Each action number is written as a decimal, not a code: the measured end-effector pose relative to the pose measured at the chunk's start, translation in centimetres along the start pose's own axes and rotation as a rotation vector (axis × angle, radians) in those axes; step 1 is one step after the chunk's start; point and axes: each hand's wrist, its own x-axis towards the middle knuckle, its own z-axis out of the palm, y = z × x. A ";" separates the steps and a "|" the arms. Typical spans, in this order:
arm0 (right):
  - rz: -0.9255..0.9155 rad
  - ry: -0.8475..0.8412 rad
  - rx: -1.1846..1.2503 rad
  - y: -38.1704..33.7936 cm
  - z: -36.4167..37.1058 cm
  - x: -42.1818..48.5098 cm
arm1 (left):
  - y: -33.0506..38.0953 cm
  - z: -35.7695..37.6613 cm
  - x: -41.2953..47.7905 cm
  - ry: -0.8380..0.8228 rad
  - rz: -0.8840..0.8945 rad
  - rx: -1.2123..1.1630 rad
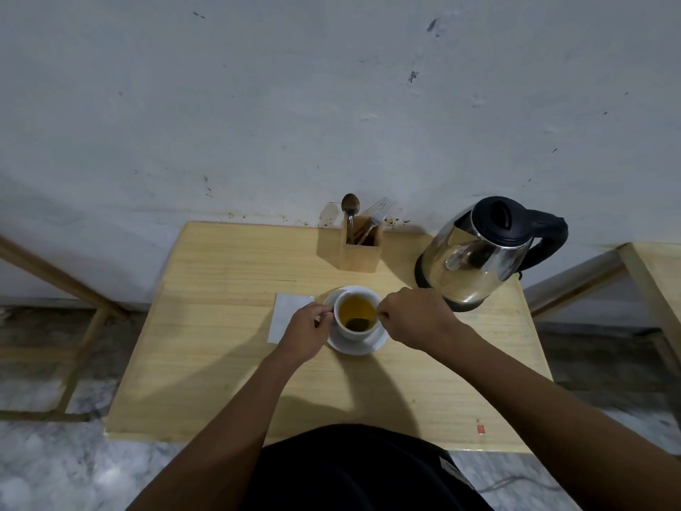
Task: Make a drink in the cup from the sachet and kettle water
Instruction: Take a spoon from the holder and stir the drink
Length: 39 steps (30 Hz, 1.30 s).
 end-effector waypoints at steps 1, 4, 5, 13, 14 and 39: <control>-0.018 -0.017 -0.034 -0.4 -0.2 0.4 | 0.0 0.0 0.0 -0.002 0.004 0.010; -0.054 -0.020 -0.129 -1.4 -1.0 1.5 | 0.1 -0.1 0.1 -0.003 -0.002 0.016; -0.048 -0.012 -0.140 -1.6 -1.5 1.7 | 0.2 -0.1 0.1 -0.003 -0.007 0.015; 0.018 -0.100 -0.159 -1.0 -3.3 2.0 | 0.0 0.0 0.1 0.007 -0.024 0.022; 0.012 -0.118 -0.143 -1.1 -3.3 2.0 | 0.0 0.0 0.1 0.006 -0.021 0.016; 0.041 -0.065 -0.020 -2.1 -1.9 2.1 | -0.2 0.2 0.4 -0.009 -0.022 0.013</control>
